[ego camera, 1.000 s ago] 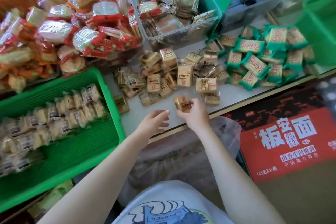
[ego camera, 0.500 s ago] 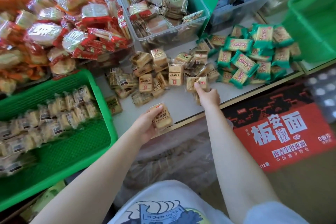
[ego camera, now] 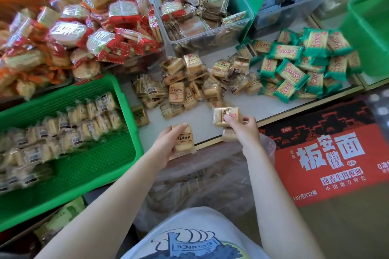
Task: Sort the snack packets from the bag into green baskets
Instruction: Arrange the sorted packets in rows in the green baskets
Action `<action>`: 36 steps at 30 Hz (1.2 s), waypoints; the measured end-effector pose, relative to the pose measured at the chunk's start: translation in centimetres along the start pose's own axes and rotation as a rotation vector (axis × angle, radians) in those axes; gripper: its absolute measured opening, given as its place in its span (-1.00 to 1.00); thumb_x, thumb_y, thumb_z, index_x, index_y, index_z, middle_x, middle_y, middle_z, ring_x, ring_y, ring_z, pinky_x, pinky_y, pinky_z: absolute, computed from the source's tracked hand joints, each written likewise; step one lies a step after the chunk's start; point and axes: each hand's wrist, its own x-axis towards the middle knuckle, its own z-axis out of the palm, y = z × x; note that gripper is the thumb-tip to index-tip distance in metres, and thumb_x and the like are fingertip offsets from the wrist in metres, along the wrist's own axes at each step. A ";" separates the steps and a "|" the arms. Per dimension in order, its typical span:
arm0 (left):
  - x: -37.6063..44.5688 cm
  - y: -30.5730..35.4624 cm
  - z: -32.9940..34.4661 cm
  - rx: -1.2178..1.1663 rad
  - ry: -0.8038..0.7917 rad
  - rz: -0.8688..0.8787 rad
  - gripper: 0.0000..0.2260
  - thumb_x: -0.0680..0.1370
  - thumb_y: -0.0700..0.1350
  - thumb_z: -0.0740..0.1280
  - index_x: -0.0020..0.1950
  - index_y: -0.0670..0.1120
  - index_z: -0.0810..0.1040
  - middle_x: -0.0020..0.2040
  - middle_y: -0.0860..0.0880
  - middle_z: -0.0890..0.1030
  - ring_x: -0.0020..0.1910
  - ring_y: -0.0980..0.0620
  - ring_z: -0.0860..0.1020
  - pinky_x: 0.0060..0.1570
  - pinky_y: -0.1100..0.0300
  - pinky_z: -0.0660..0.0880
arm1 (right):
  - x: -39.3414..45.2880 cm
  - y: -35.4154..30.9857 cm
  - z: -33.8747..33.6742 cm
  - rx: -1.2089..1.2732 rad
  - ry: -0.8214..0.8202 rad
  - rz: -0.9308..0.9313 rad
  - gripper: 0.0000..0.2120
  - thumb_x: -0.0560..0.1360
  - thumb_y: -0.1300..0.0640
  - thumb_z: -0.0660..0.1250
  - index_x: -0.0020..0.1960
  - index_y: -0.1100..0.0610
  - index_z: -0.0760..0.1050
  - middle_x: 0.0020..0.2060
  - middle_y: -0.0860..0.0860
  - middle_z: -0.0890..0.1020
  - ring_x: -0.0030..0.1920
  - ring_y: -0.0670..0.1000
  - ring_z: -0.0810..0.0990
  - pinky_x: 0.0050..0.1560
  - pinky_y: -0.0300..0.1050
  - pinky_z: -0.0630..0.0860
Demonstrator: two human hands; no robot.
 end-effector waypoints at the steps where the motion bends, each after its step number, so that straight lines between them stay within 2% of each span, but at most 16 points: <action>1: -0.1 0.2 -0.1 0.051 0.012 0.020 -0.63 0.57 0.07 0.39 0.26 -0.11 0.49 0.10 -0.16 0.65 -0.01 -0.13 0.67 -0.12 0.00 0.63 | -0.5 0.2 -0.3 0.023 -0.068 -0.012 -0.52 0.43 -0.06 0.54 0.21 0.09 0.45 0.09 0.00 0.62 0.08 -0.01 0.61 -0.03 -0.15 0.54; 4: -1.0 0.9 -0.5 0.174 -0.071 0.031 -0.45 0.50 0.29 0.38 0.28 -0.09 0.47 0.12 -0.18 0.65 0.02 -0.13 0.68 -0.08 0.00 0.64 | -2.7 -0.5 -0.5 -0.055 -0.430 -0.090 -0.58 0.39 -0.12 0.55 0.17 0.01 0.60 0.09 -0.01 0.70 0.16 0.02 0.64 0.19 -0.07 0.56; 7: -2.2 1.4 -1.1 0.246 -0.281 -0.004 -0.20 0.33 0.41 0.41 0.39 -0.07 0.45 0.17 -0.20 0.65 0.02 -0.10 0.68 -0.11 0.09 0.61 | -5.1 -2.5 1.1 -0.277 -0.673 -0.190 -0.48 0.30 -0.21 0.55 0.19 -0.03 0.59 0.03 -0.07 0.72 0.08 -0.09 0.67 0.14 -0.16 0.57; 10: -3.0 1.1 -2.3 0.146 -0.375 0.006 -0.18 0.36 0.27 0.53 0.44 -0.16 0.41 0.20 -0.30 0.60 0.01 -0.18 0.63 -0.20 0.07 0.59 | -6.8 -4.1 3.2 -0.468 -0.687 -0.275 -0.21 0.13 -0.39 0.52 0.27 -0.09 0.50 0.00 -0.10 0.66 0.04 -0.10 0.64 0.06 -0.18 0.57; 13: -4.3 0.6 -4.3 -0.005 -0.391 0.044 -0.38 0.48 0.12 0.45 0.43 -0.18 0.44 0.20 -0.27 0.60 0.04 -0.18 0.62 -0.02 -0.02 0.61 | -7.7 -4.5 4.0 -0.432 -0.661 -0.277 -0.14 0.17 -0.34 0.55 0.38 -0.10 0.39 0.13 -0.10 0.60 0.15 -0.11 0.58 0.13 -0.11 0.56; 16: -5.7 -0.1 -6.5 -0.166 -0.337 0.085 -0.51 0.47 0.06 0.43 0.32 -0.16 0.54 0.05 -0.15 0.65 -0.06 -0.07 0.63 0.12 -0.06 0.57 | -8.7 -3.9 4.8 -0.246 -0.554 -0.282 -0.43 0.37 -0.12 0.55 0.29 0.02 0.48 0.11 -0.02 0.66 0.13 -0.03 0.63 0.20 0.05 0.58; 19: -7.2 -0.4 -7.5 -0.281 -0.213 0.198 -0.63 0.42 0.04 0.44 0.17 -0.09 0.59 -0.05 -0.07 0.68 -0.15 0.02 0.65 -0.04 0.06 0.60 | -10.7 -3.9 6.2 0.147 -0.422 -0.216 -0.90 0.59 0.06 0.38 0.06 0.06 0.62 -0.03 0.04 0.70 0.03 0.07 0.67 0.12 0.09 0.62; 21: -7.9 -0.7 -7.9 -0.281 -0.099 0.276 -0.54 0.40 0.04 0.47 0.21 -0.14 0.55 -0.04 -0.07 0.69 -0.14 0.02 0.66 -0.13 0.12 0.58 | -12.9 -4.3 7.7 0.225 -0.365 -0.249 -0.79 0.63 0.01 0.28 -0.08 0.00 0.65 -0.04 0.04 0.67 0.04 0.07 0.64 0.07 0.01 0.60; 23: -8.7 -0.8 -7.9 -0.273 -0.002 0.302 -0.38 0.35 0.05 0.53 0.31 -0.20 0.48 0.08 -0.14 0.69 -0.05 -0.06 0.69 -0.12 0.08 0.59 | -14.6 -4.1 9.7 0.191 -0.347 -0.316 -0.76 0.64 -0.01 0.24 -0.08 -0.06 0.66 -0.01 -0.01 0.69 0.08 0.04 0.64 0.15 -0.01 0.59; 25: -10.0 -0.9 -8.0 -0.244 -0.005 0.318 -0.45 0.39 0.09 0.51 0.28 -0.16 0.53 0.11 -0.17 0.69 -0.04 -0.12 0.70 -0.13 0.06 0.61 | -16.6 -3.6 12.1 0.147 -0.370 -0.369 -0.81 0.62 0.01 0.24 0.04 -0.04 0.64 -0.01 0.00 0.69 0.08 0.08 0.65 0.12 0.04 0.61; 27: -11.9 -0.6 -8.5 -0.236 -0.060 0.316 -0.71 0.57 0.13 0.34 0.03 -0.05 0.72 -0.01 -0.11 0.72 -0.12 -0.05 0.70 -0.18 0.12 0.63 | -18.4 -3.1 14.0 0.071 -0.413 -0.404 -0.75 0.58 -0.06 0.24 0.21 -0.03 0.54 0.12 0.05 0.64 0.13 0.06 0.63 0.09 0.04 0.63; 28: -12.6 -0.6 -9.1 -0.240 -0.091 0.319 -0.66 0.63 0.14 0.23 -0.05 0.01 0.74 -0.06 -0.06 0.72 -0.14 -0.01 0.70 -0.20 0.16 0.62 | -18.8 -2.8 14.6 0.044 -0.454 -0.413 -0.73 0.61 -0.06 0.23 0.28 -0.06 0.50 0.19 0.03 0.61 0.18 0.01 0.61 0.09 -0.04 0.62; 31: -14.1 -1.0 -11.3 -0.226 -0.110 0.355 -0.68 0.67 0.14 0.16 0.19 0.05 0.64 0.13 -0.02 0.69 0.03 0.08 0.68 -0.10 0.21 0.61 | -20.1 -1.6 16.6 -0.153 -0.625 -0.509 -0.63 0.66 -0.13 0.18 0.46 -0.20 0.35 0.38 -0.12 0.47 0.35 -0.26 0.44 0.34 -0.22 0.42; 33: -14.3 -1.5 -13.2 -0.260 -0.127 0.347 -0.64 0.64 0.14 0.24 0.36 0.00 0.53 0.30 -0.04 0.61 0.21 0.08 0.61 0.14 0.12 0.58 | -21.4 -1.0 18.1 -0.343 -0.737 -0.548 -0.57 0.58 -0.35 0.11 0.44 -0.46 0.20 0.53 -0.17 0.30 0.53 -0.19 0.22 0.55 0.01 0.20; 34: -14.7 -1.5 -13.9 -0.307 -0.157 0.331 -0.62 0.60 0.14 0.30 0.35 -0.01 0.54 0.28 -0.05 0.62 0.23 0.03 0.61 0.18 0.07 0.56 | -21.9 -0.7 18.9 -0.386 -0.779 -0.553 -0.55 0.58 -0.38 0.06 0.45 -0.50 0.10 0.58 -0.17 0.19 0.59 -0.14 0.10 0.59 0.08 0.09; 36: -15.3 -1.7 -15.3 -0.398 -0.190 0.345 -0.61 0.50 0.13 0.40 0.24 -0.05 0.58 0.10 -0.07 0.69 0.07 0.00 0.67 0.00 0.08 0.60 | -23.0 -0.9 20.1 -0.345 -0.847 -0.514 -0.49 0.65 -0.27 -0.02 0.56 -0.31 -0.09 0.63 -0.08 0.02 0.60 -0.13 0.00 0.61 -0.03 0.00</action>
